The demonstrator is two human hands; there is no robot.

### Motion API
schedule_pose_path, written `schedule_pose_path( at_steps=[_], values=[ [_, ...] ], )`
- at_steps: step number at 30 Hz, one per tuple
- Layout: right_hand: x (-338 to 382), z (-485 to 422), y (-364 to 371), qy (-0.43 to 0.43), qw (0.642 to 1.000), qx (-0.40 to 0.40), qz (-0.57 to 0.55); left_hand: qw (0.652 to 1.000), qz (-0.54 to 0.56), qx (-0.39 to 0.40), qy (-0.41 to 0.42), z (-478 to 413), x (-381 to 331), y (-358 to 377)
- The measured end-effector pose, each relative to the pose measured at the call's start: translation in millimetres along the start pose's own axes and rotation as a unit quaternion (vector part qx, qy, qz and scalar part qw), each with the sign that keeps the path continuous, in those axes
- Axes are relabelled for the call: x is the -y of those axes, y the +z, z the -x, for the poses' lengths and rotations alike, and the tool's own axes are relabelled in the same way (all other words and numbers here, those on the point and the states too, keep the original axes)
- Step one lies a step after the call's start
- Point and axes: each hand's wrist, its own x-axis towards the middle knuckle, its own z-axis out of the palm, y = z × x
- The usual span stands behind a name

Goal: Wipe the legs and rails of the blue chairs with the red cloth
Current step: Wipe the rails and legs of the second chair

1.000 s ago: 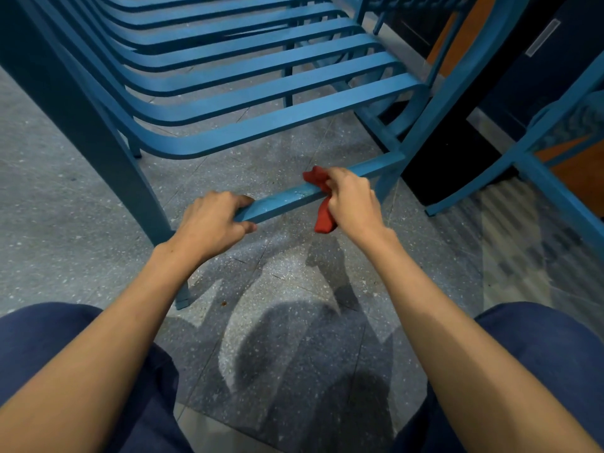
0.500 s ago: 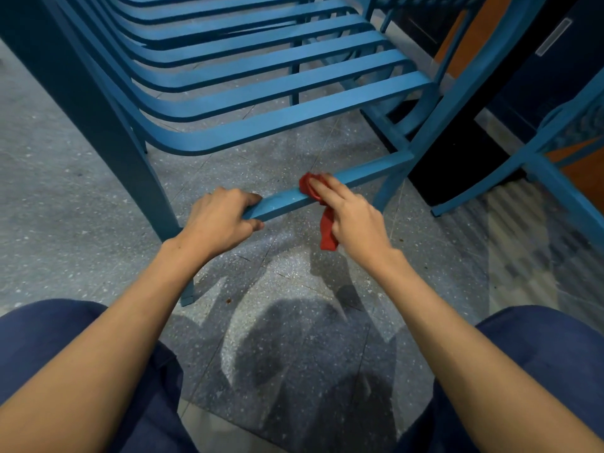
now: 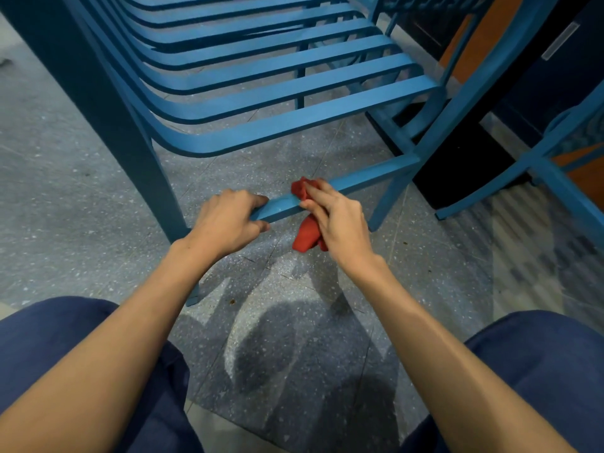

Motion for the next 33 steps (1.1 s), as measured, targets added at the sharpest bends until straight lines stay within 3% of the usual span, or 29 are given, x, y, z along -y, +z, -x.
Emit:
schedule_pose_path(
  at_steps=[4, 11, 14, 17, 22, 30, 33],
  values=[
    [-13.4, -6.4, -14.8, 0.015, 1.000, -0.008, 0.001, 1.000, 0.015, 0.003, 0.000, 0.6, 1.2, 1.1],
    [-13.2, -29.0, -37.4, 0.125, 0.989, -0.068, 0.040, 1.000, 0.020, 0.000, 0.001, 0.8, 3.9, 2.9],
    [11.2, -19.7, -23.9, 0.087, 0.991, -0.025, 0.100, 1.000, 0.024, 0.002, -0.001, 0.0, 4.0, 3.6],
    [26.3, -2.0, -6.7, 0.022, 0.998, 0.022, 0.060, 1.000, 0.022, 0.005, -0.005, -0.3, 3.1, 3.3],
    [5.1, 13.0, -9.6, -0.051, 0.997, 0.021, 0.055, 0.999, 0.031, 0.003, -0.003, 0.7, 3.9, 2.4],
    [-16.0, -17.1, -35.9, 0.084, 0.990, -0.075, 0.089, 0.997, 0.073, -0.008, 0.006, 11.9, 7.6, 0.9],
    [13.5, -13.9, -10.8, 0.051, 0.992, -0.053, 0.100, 0.997, 0.074, -0.023, -0.003, 15.0, 9.6, 1.7]
  ],
)
